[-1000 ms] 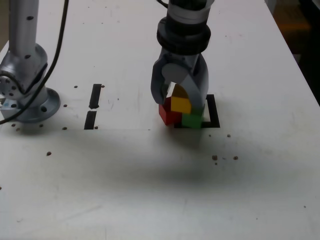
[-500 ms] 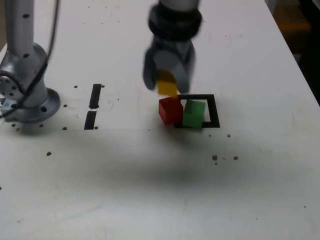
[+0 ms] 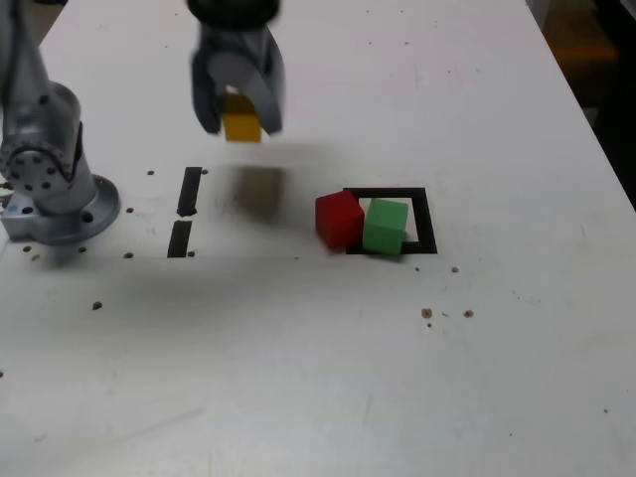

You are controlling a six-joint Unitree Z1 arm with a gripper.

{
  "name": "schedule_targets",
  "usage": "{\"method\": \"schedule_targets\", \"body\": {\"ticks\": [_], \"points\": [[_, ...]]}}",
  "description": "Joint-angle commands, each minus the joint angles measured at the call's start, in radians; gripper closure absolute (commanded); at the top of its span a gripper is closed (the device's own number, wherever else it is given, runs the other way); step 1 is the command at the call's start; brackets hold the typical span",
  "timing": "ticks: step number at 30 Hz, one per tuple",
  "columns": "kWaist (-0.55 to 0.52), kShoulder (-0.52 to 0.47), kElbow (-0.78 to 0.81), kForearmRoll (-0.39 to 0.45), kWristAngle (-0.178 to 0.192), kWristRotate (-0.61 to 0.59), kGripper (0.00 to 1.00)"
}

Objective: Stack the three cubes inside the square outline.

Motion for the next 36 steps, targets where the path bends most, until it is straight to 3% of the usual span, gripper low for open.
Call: {"method": "schedule_targets", "body": {"ticks": [1, 12, 15, 20, 24, 28, 31, 36], "points": [[0.006, 0.022, 0.004, -0.026, -0.002, 0.011, 0.81], [0.01, 0.058, 0.035, -0.124, -0.019, 0.02, 0.79], [0.01, 0.078, 0.042, -0.129, -0.031, 0.02, 0.66], [0.01, 0.112, 0.05, -0.125, -0.051, 0.024, 0.3], [0.01, 0.111, 0.038, -0.104, -0.06, 0.027, 0.12], [0.003, 0.06, 0.003, -0.049, -0.06, 0.025, 0.03], [-0.032, -0.03, -0.052, 0.016, -0.056, 0.004, 0.0], [-0.178, -0.072, -0.198, 0.126, -0.063, -0.127, 0.0]]}}
